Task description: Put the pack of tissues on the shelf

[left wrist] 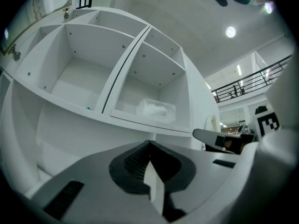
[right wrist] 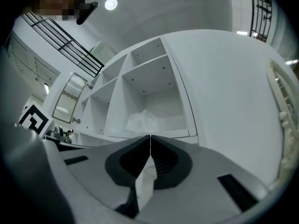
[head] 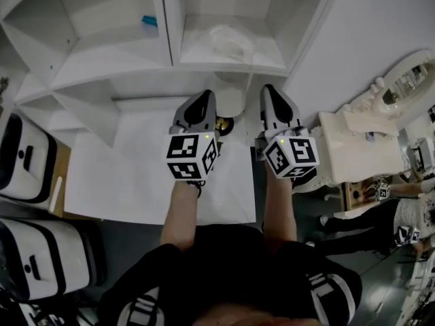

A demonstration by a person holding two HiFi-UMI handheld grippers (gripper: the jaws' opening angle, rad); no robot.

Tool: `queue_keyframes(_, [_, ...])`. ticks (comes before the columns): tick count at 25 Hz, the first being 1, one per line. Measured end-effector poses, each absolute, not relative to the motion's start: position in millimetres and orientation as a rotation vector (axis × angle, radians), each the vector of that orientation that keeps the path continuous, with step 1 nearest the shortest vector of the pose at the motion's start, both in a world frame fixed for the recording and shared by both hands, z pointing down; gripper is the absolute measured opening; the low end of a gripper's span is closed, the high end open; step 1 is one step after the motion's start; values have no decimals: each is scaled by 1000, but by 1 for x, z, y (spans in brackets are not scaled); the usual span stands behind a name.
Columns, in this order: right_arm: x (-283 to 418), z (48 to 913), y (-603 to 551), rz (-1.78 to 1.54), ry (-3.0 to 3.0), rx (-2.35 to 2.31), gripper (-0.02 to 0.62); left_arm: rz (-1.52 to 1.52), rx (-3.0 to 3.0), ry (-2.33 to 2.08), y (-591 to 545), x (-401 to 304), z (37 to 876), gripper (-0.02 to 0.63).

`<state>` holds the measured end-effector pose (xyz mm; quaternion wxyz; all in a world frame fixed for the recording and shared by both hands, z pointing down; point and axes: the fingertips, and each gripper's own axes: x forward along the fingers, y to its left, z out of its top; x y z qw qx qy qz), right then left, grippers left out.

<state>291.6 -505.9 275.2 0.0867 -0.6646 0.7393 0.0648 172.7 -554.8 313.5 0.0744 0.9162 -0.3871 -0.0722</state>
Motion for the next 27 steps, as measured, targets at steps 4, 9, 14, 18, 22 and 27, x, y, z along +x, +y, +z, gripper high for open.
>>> queue_keyframes(4, [288,288,-504,163,2237,-1986,18,-204,2763,-1147,-551,177,318,11])
queue_keyframes(9, [287,290,-505,153,2246,-1992,18,-202,2778,-1142,-549,179,316,11])
queue_keyframes(14, [284,288,-507,156,2250,-1979,19,-197,2781,-1151,-550,175,315,11])
queue_keyframes(18, [281,286,-510,146,2259,-1959,20,-202,2781,-1159,-552,172,312,11])
queue_keyframes(22, [280,286,-512,147,2270,-1953,20,-202,2783,-1158,-553,172,311,11])
queue_keyframes(27, [281,289,-512,141,2277,-1957,20,-193,2789,-1147,-551,176,314,11])
